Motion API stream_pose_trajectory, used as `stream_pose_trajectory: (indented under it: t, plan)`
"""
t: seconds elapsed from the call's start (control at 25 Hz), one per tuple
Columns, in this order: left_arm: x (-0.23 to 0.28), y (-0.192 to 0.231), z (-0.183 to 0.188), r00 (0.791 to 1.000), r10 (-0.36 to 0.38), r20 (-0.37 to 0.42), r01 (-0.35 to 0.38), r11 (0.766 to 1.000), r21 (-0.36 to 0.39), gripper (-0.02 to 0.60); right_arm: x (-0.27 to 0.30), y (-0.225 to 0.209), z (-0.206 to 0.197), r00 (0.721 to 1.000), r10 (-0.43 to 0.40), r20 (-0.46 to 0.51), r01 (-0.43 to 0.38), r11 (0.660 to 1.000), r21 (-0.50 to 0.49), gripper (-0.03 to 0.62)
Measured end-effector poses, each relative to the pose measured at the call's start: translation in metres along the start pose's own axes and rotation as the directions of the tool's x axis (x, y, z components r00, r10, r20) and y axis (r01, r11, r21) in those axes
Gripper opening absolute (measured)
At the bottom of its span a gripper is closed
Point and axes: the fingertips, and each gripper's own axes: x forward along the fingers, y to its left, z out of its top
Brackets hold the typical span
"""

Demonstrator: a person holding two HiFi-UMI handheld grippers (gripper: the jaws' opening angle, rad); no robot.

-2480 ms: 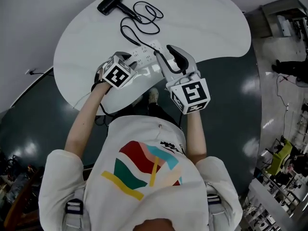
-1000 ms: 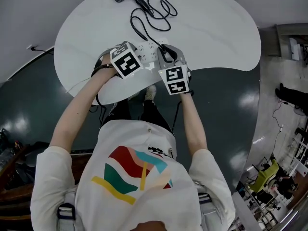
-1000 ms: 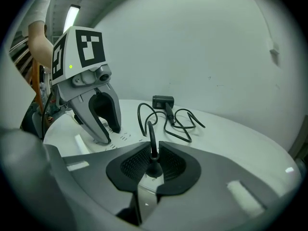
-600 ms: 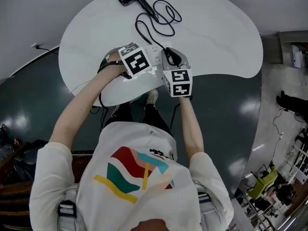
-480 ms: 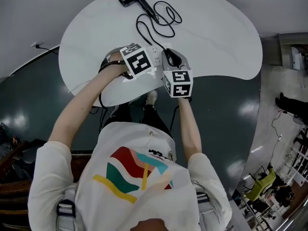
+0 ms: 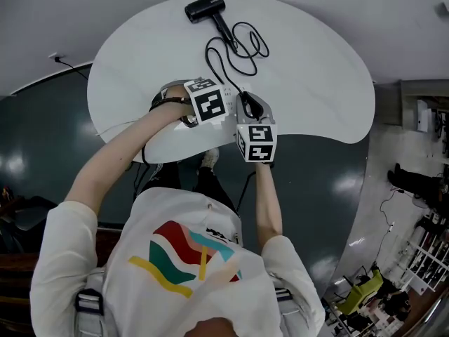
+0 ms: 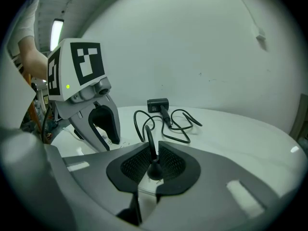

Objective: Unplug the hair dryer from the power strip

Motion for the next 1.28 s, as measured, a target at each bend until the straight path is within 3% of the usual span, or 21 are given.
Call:
stream_pose_trajectory:
  t: [0.16,0.24,0.32,0.36,0.44,0.92,1.28]
  plan:
    - [-0.003,0.003,0.002,1.000,0.001,0.026,-0.001,1.000,-0.006,0.124,0.001,-0.001,0.003,1.000,-0.005,-0.010,0.005,1.000,0.002,0.060]
    - [-0.002,0.000,0.002,1.000,0.001,0.025,-0.001,1.000,0.012,0.124,-0.010,0.000,0.022,0.997,0.011,0.076,-0.014,0.999,0.041,0.060]
    - [0.001,-0.002,0.000,1.000,0.007,0.016,-0.008,0.999,0.038,0.120,-0.037,-0.001,0.100,0.955,0.012,0.295,-0.024,0.999,0.036,0.061]
    - [0.002,0.000,-0.002,1.000,0.013,0.015,-0.013,0.999,0.038,0.120,-0.046,-0.003,0.144,0.929,0.011,0.370,-0.002,1.000,-0.024,0.061]
    - [0.001,0.000,-0.008,1.000,0.025,0.015,-0.025,1.000,0.014,0.120,-0.056,-0.006,0.190,0.906,0.037,0.421,0.014,0.993,-0.116,0.064]
    - [-0.002,-0.001,0.000,0.997,0.047,0.060,-0.046,0.999,-0.021,0.118,-0.064,0.008,0.170,0.947,0.054,0.317,0.015,0.977,-0.212,0.067]
    - [-0.001,0.002,0.002,0.993,0.059,0.102,-0.054,0.997,-0.048,0.109,-0.046,-0.004,0.162,0.965,0.000,0.262,0.051,0.981,-0.189,0.069]
